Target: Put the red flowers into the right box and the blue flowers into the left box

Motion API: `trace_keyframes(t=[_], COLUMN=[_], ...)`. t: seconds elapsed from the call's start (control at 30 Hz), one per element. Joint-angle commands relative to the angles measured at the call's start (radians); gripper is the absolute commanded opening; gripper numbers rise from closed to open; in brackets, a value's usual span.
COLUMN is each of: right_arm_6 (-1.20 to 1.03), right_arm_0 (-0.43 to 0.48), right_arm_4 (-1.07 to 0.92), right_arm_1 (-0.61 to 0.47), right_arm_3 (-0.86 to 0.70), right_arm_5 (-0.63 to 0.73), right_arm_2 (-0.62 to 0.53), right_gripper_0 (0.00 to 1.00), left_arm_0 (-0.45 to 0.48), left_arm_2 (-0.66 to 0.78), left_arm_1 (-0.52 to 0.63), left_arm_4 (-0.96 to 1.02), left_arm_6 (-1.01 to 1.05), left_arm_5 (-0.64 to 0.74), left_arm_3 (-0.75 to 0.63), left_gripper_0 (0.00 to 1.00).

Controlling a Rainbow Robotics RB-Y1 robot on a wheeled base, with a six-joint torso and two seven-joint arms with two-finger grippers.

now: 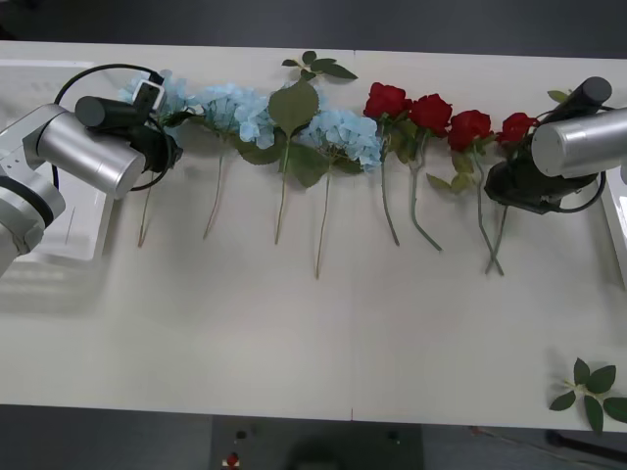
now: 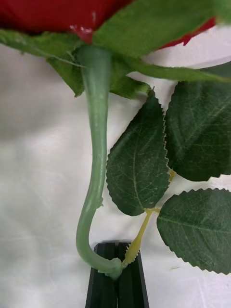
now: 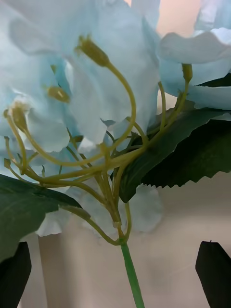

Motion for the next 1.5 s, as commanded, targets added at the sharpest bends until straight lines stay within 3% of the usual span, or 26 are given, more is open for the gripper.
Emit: trace_keyframes(t=[0.03,0.43,0.67,0.9,1.1,1.27,1.5], right_arm_6=[0.059,0.292,0.579,0.738,0.820,0.813,0.798], right_arm_0=[-0.056,-0.149,-0.148,-0.140,-0.100,-0.026,0.026], right_arm_4=[-0.003,0.003,0.060,0.089,0.094,0.135,0.163], right_arm_1=[-0.083,-0.310,-0.385,-0.380,-0.347,-0.336,-0.295], right_arm_3=[-0.057,-0.171,-0.039,0.162,0.309,0.315,0.355], right_arm_5=[0.074,0.365,0.399,0.377,0.275,0.117,0.015], right_arm_2=[-0.056,-0.220,-0.255,-0.255,-0.255,-0.255,-0.255], right_gripper_0=[0.00,0.00,0.00,0.00,0.00,0.00,0.00], left_arm_0=[-0.007,-0.006,0.000,0.000,0.000,0.000,0.002], left_arm_2=[-0.003,-0.018,-0.018,-0.015,0.039,0.232,0.490], left_arm_1=[0.006,0.008,0.008,0.016,0.069,0.083,0.083], left_arm_4=[0.060,0.074,0.072,0.072,0.084,0.173,0.216], left_arm_6=[0.044,0.044,0.044,0.031,-0.017,-0.180,-0.347], left_arm_5=[-0.007,-0.010,-0.008,0.016,0.282,0.598,0.938], left_arm_3=[0.001,0.001,0.000,-0.013,-0.181,-0.316,-0.478], left_gripper_0=[0.00,0.00,0.00,0.00,0.00,0.00,0.00])
